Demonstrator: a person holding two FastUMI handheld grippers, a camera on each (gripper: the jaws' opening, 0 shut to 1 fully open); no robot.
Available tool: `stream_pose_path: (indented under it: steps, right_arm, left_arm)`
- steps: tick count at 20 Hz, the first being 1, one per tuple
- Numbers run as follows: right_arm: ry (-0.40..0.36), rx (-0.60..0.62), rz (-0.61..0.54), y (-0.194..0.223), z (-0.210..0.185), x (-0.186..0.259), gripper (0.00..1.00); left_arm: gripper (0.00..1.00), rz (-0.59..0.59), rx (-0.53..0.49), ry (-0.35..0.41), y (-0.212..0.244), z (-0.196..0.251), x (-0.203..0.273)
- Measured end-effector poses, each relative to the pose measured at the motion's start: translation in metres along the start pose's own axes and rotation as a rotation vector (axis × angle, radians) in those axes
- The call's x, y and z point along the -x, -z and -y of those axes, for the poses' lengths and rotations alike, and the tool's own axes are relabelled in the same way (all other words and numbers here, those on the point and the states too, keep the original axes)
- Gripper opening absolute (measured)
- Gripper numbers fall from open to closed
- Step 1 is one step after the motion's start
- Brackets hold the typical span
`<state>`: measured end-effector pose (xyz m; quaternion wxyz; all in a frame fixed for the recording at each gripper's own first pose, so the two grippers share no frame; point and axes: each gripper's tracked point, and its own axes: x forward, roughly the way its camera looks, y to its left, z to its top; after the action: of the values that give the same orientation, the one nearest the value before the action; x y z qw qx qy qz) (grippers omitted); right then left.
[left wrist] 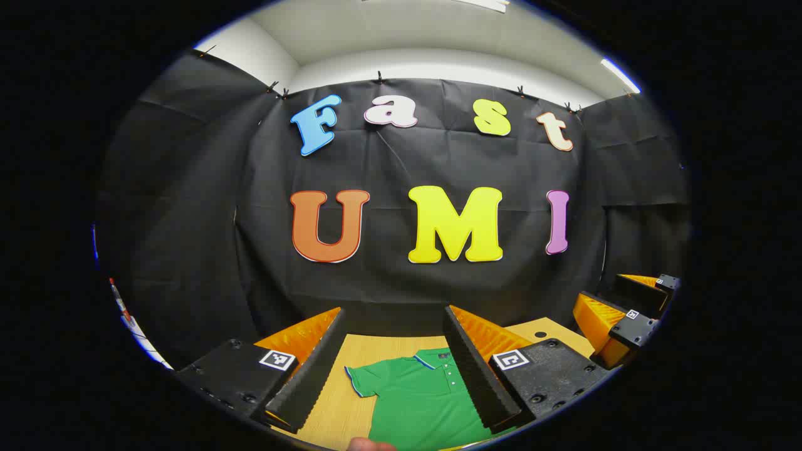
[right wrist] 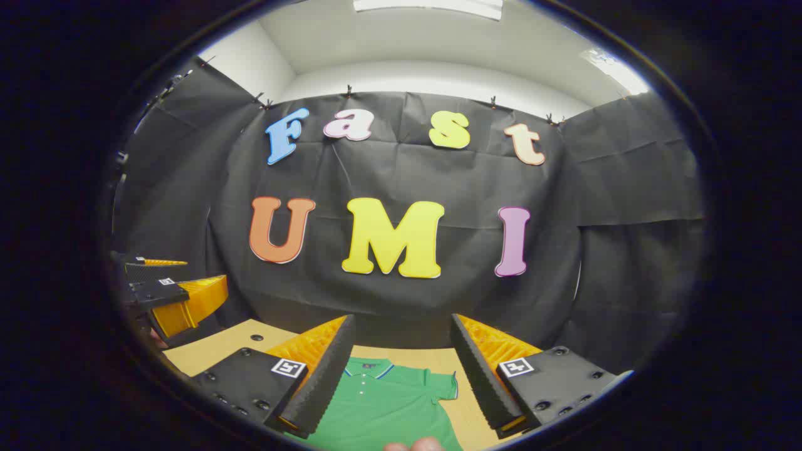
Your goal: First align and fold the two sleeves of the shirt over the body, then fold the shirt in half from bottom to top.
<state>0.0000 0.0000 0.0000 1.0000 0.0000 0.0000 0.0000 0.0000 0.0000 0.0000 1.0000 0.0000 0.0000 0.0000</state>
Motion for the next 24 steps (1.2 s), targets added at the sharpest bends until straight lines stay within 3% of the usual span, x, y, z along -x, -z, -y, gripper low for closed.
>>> stream_pose_path:
  steps: [13, 24]
  right_arm:
    - [-0.032, -0.017, -0.003, -0.005, -0.008, -0.011, 0.94]
    - [-0.061, -0.021, -0.024, 0.004, 0.012, -0.020, 0.94]
  left_arm:
    - [0.99, -0.009, -0.005, -0.016, 0.002, 0.003, -0.002]
    - [0.98, -0.022, -0.011, -0.013, 0.008, 0.025, -0.005]
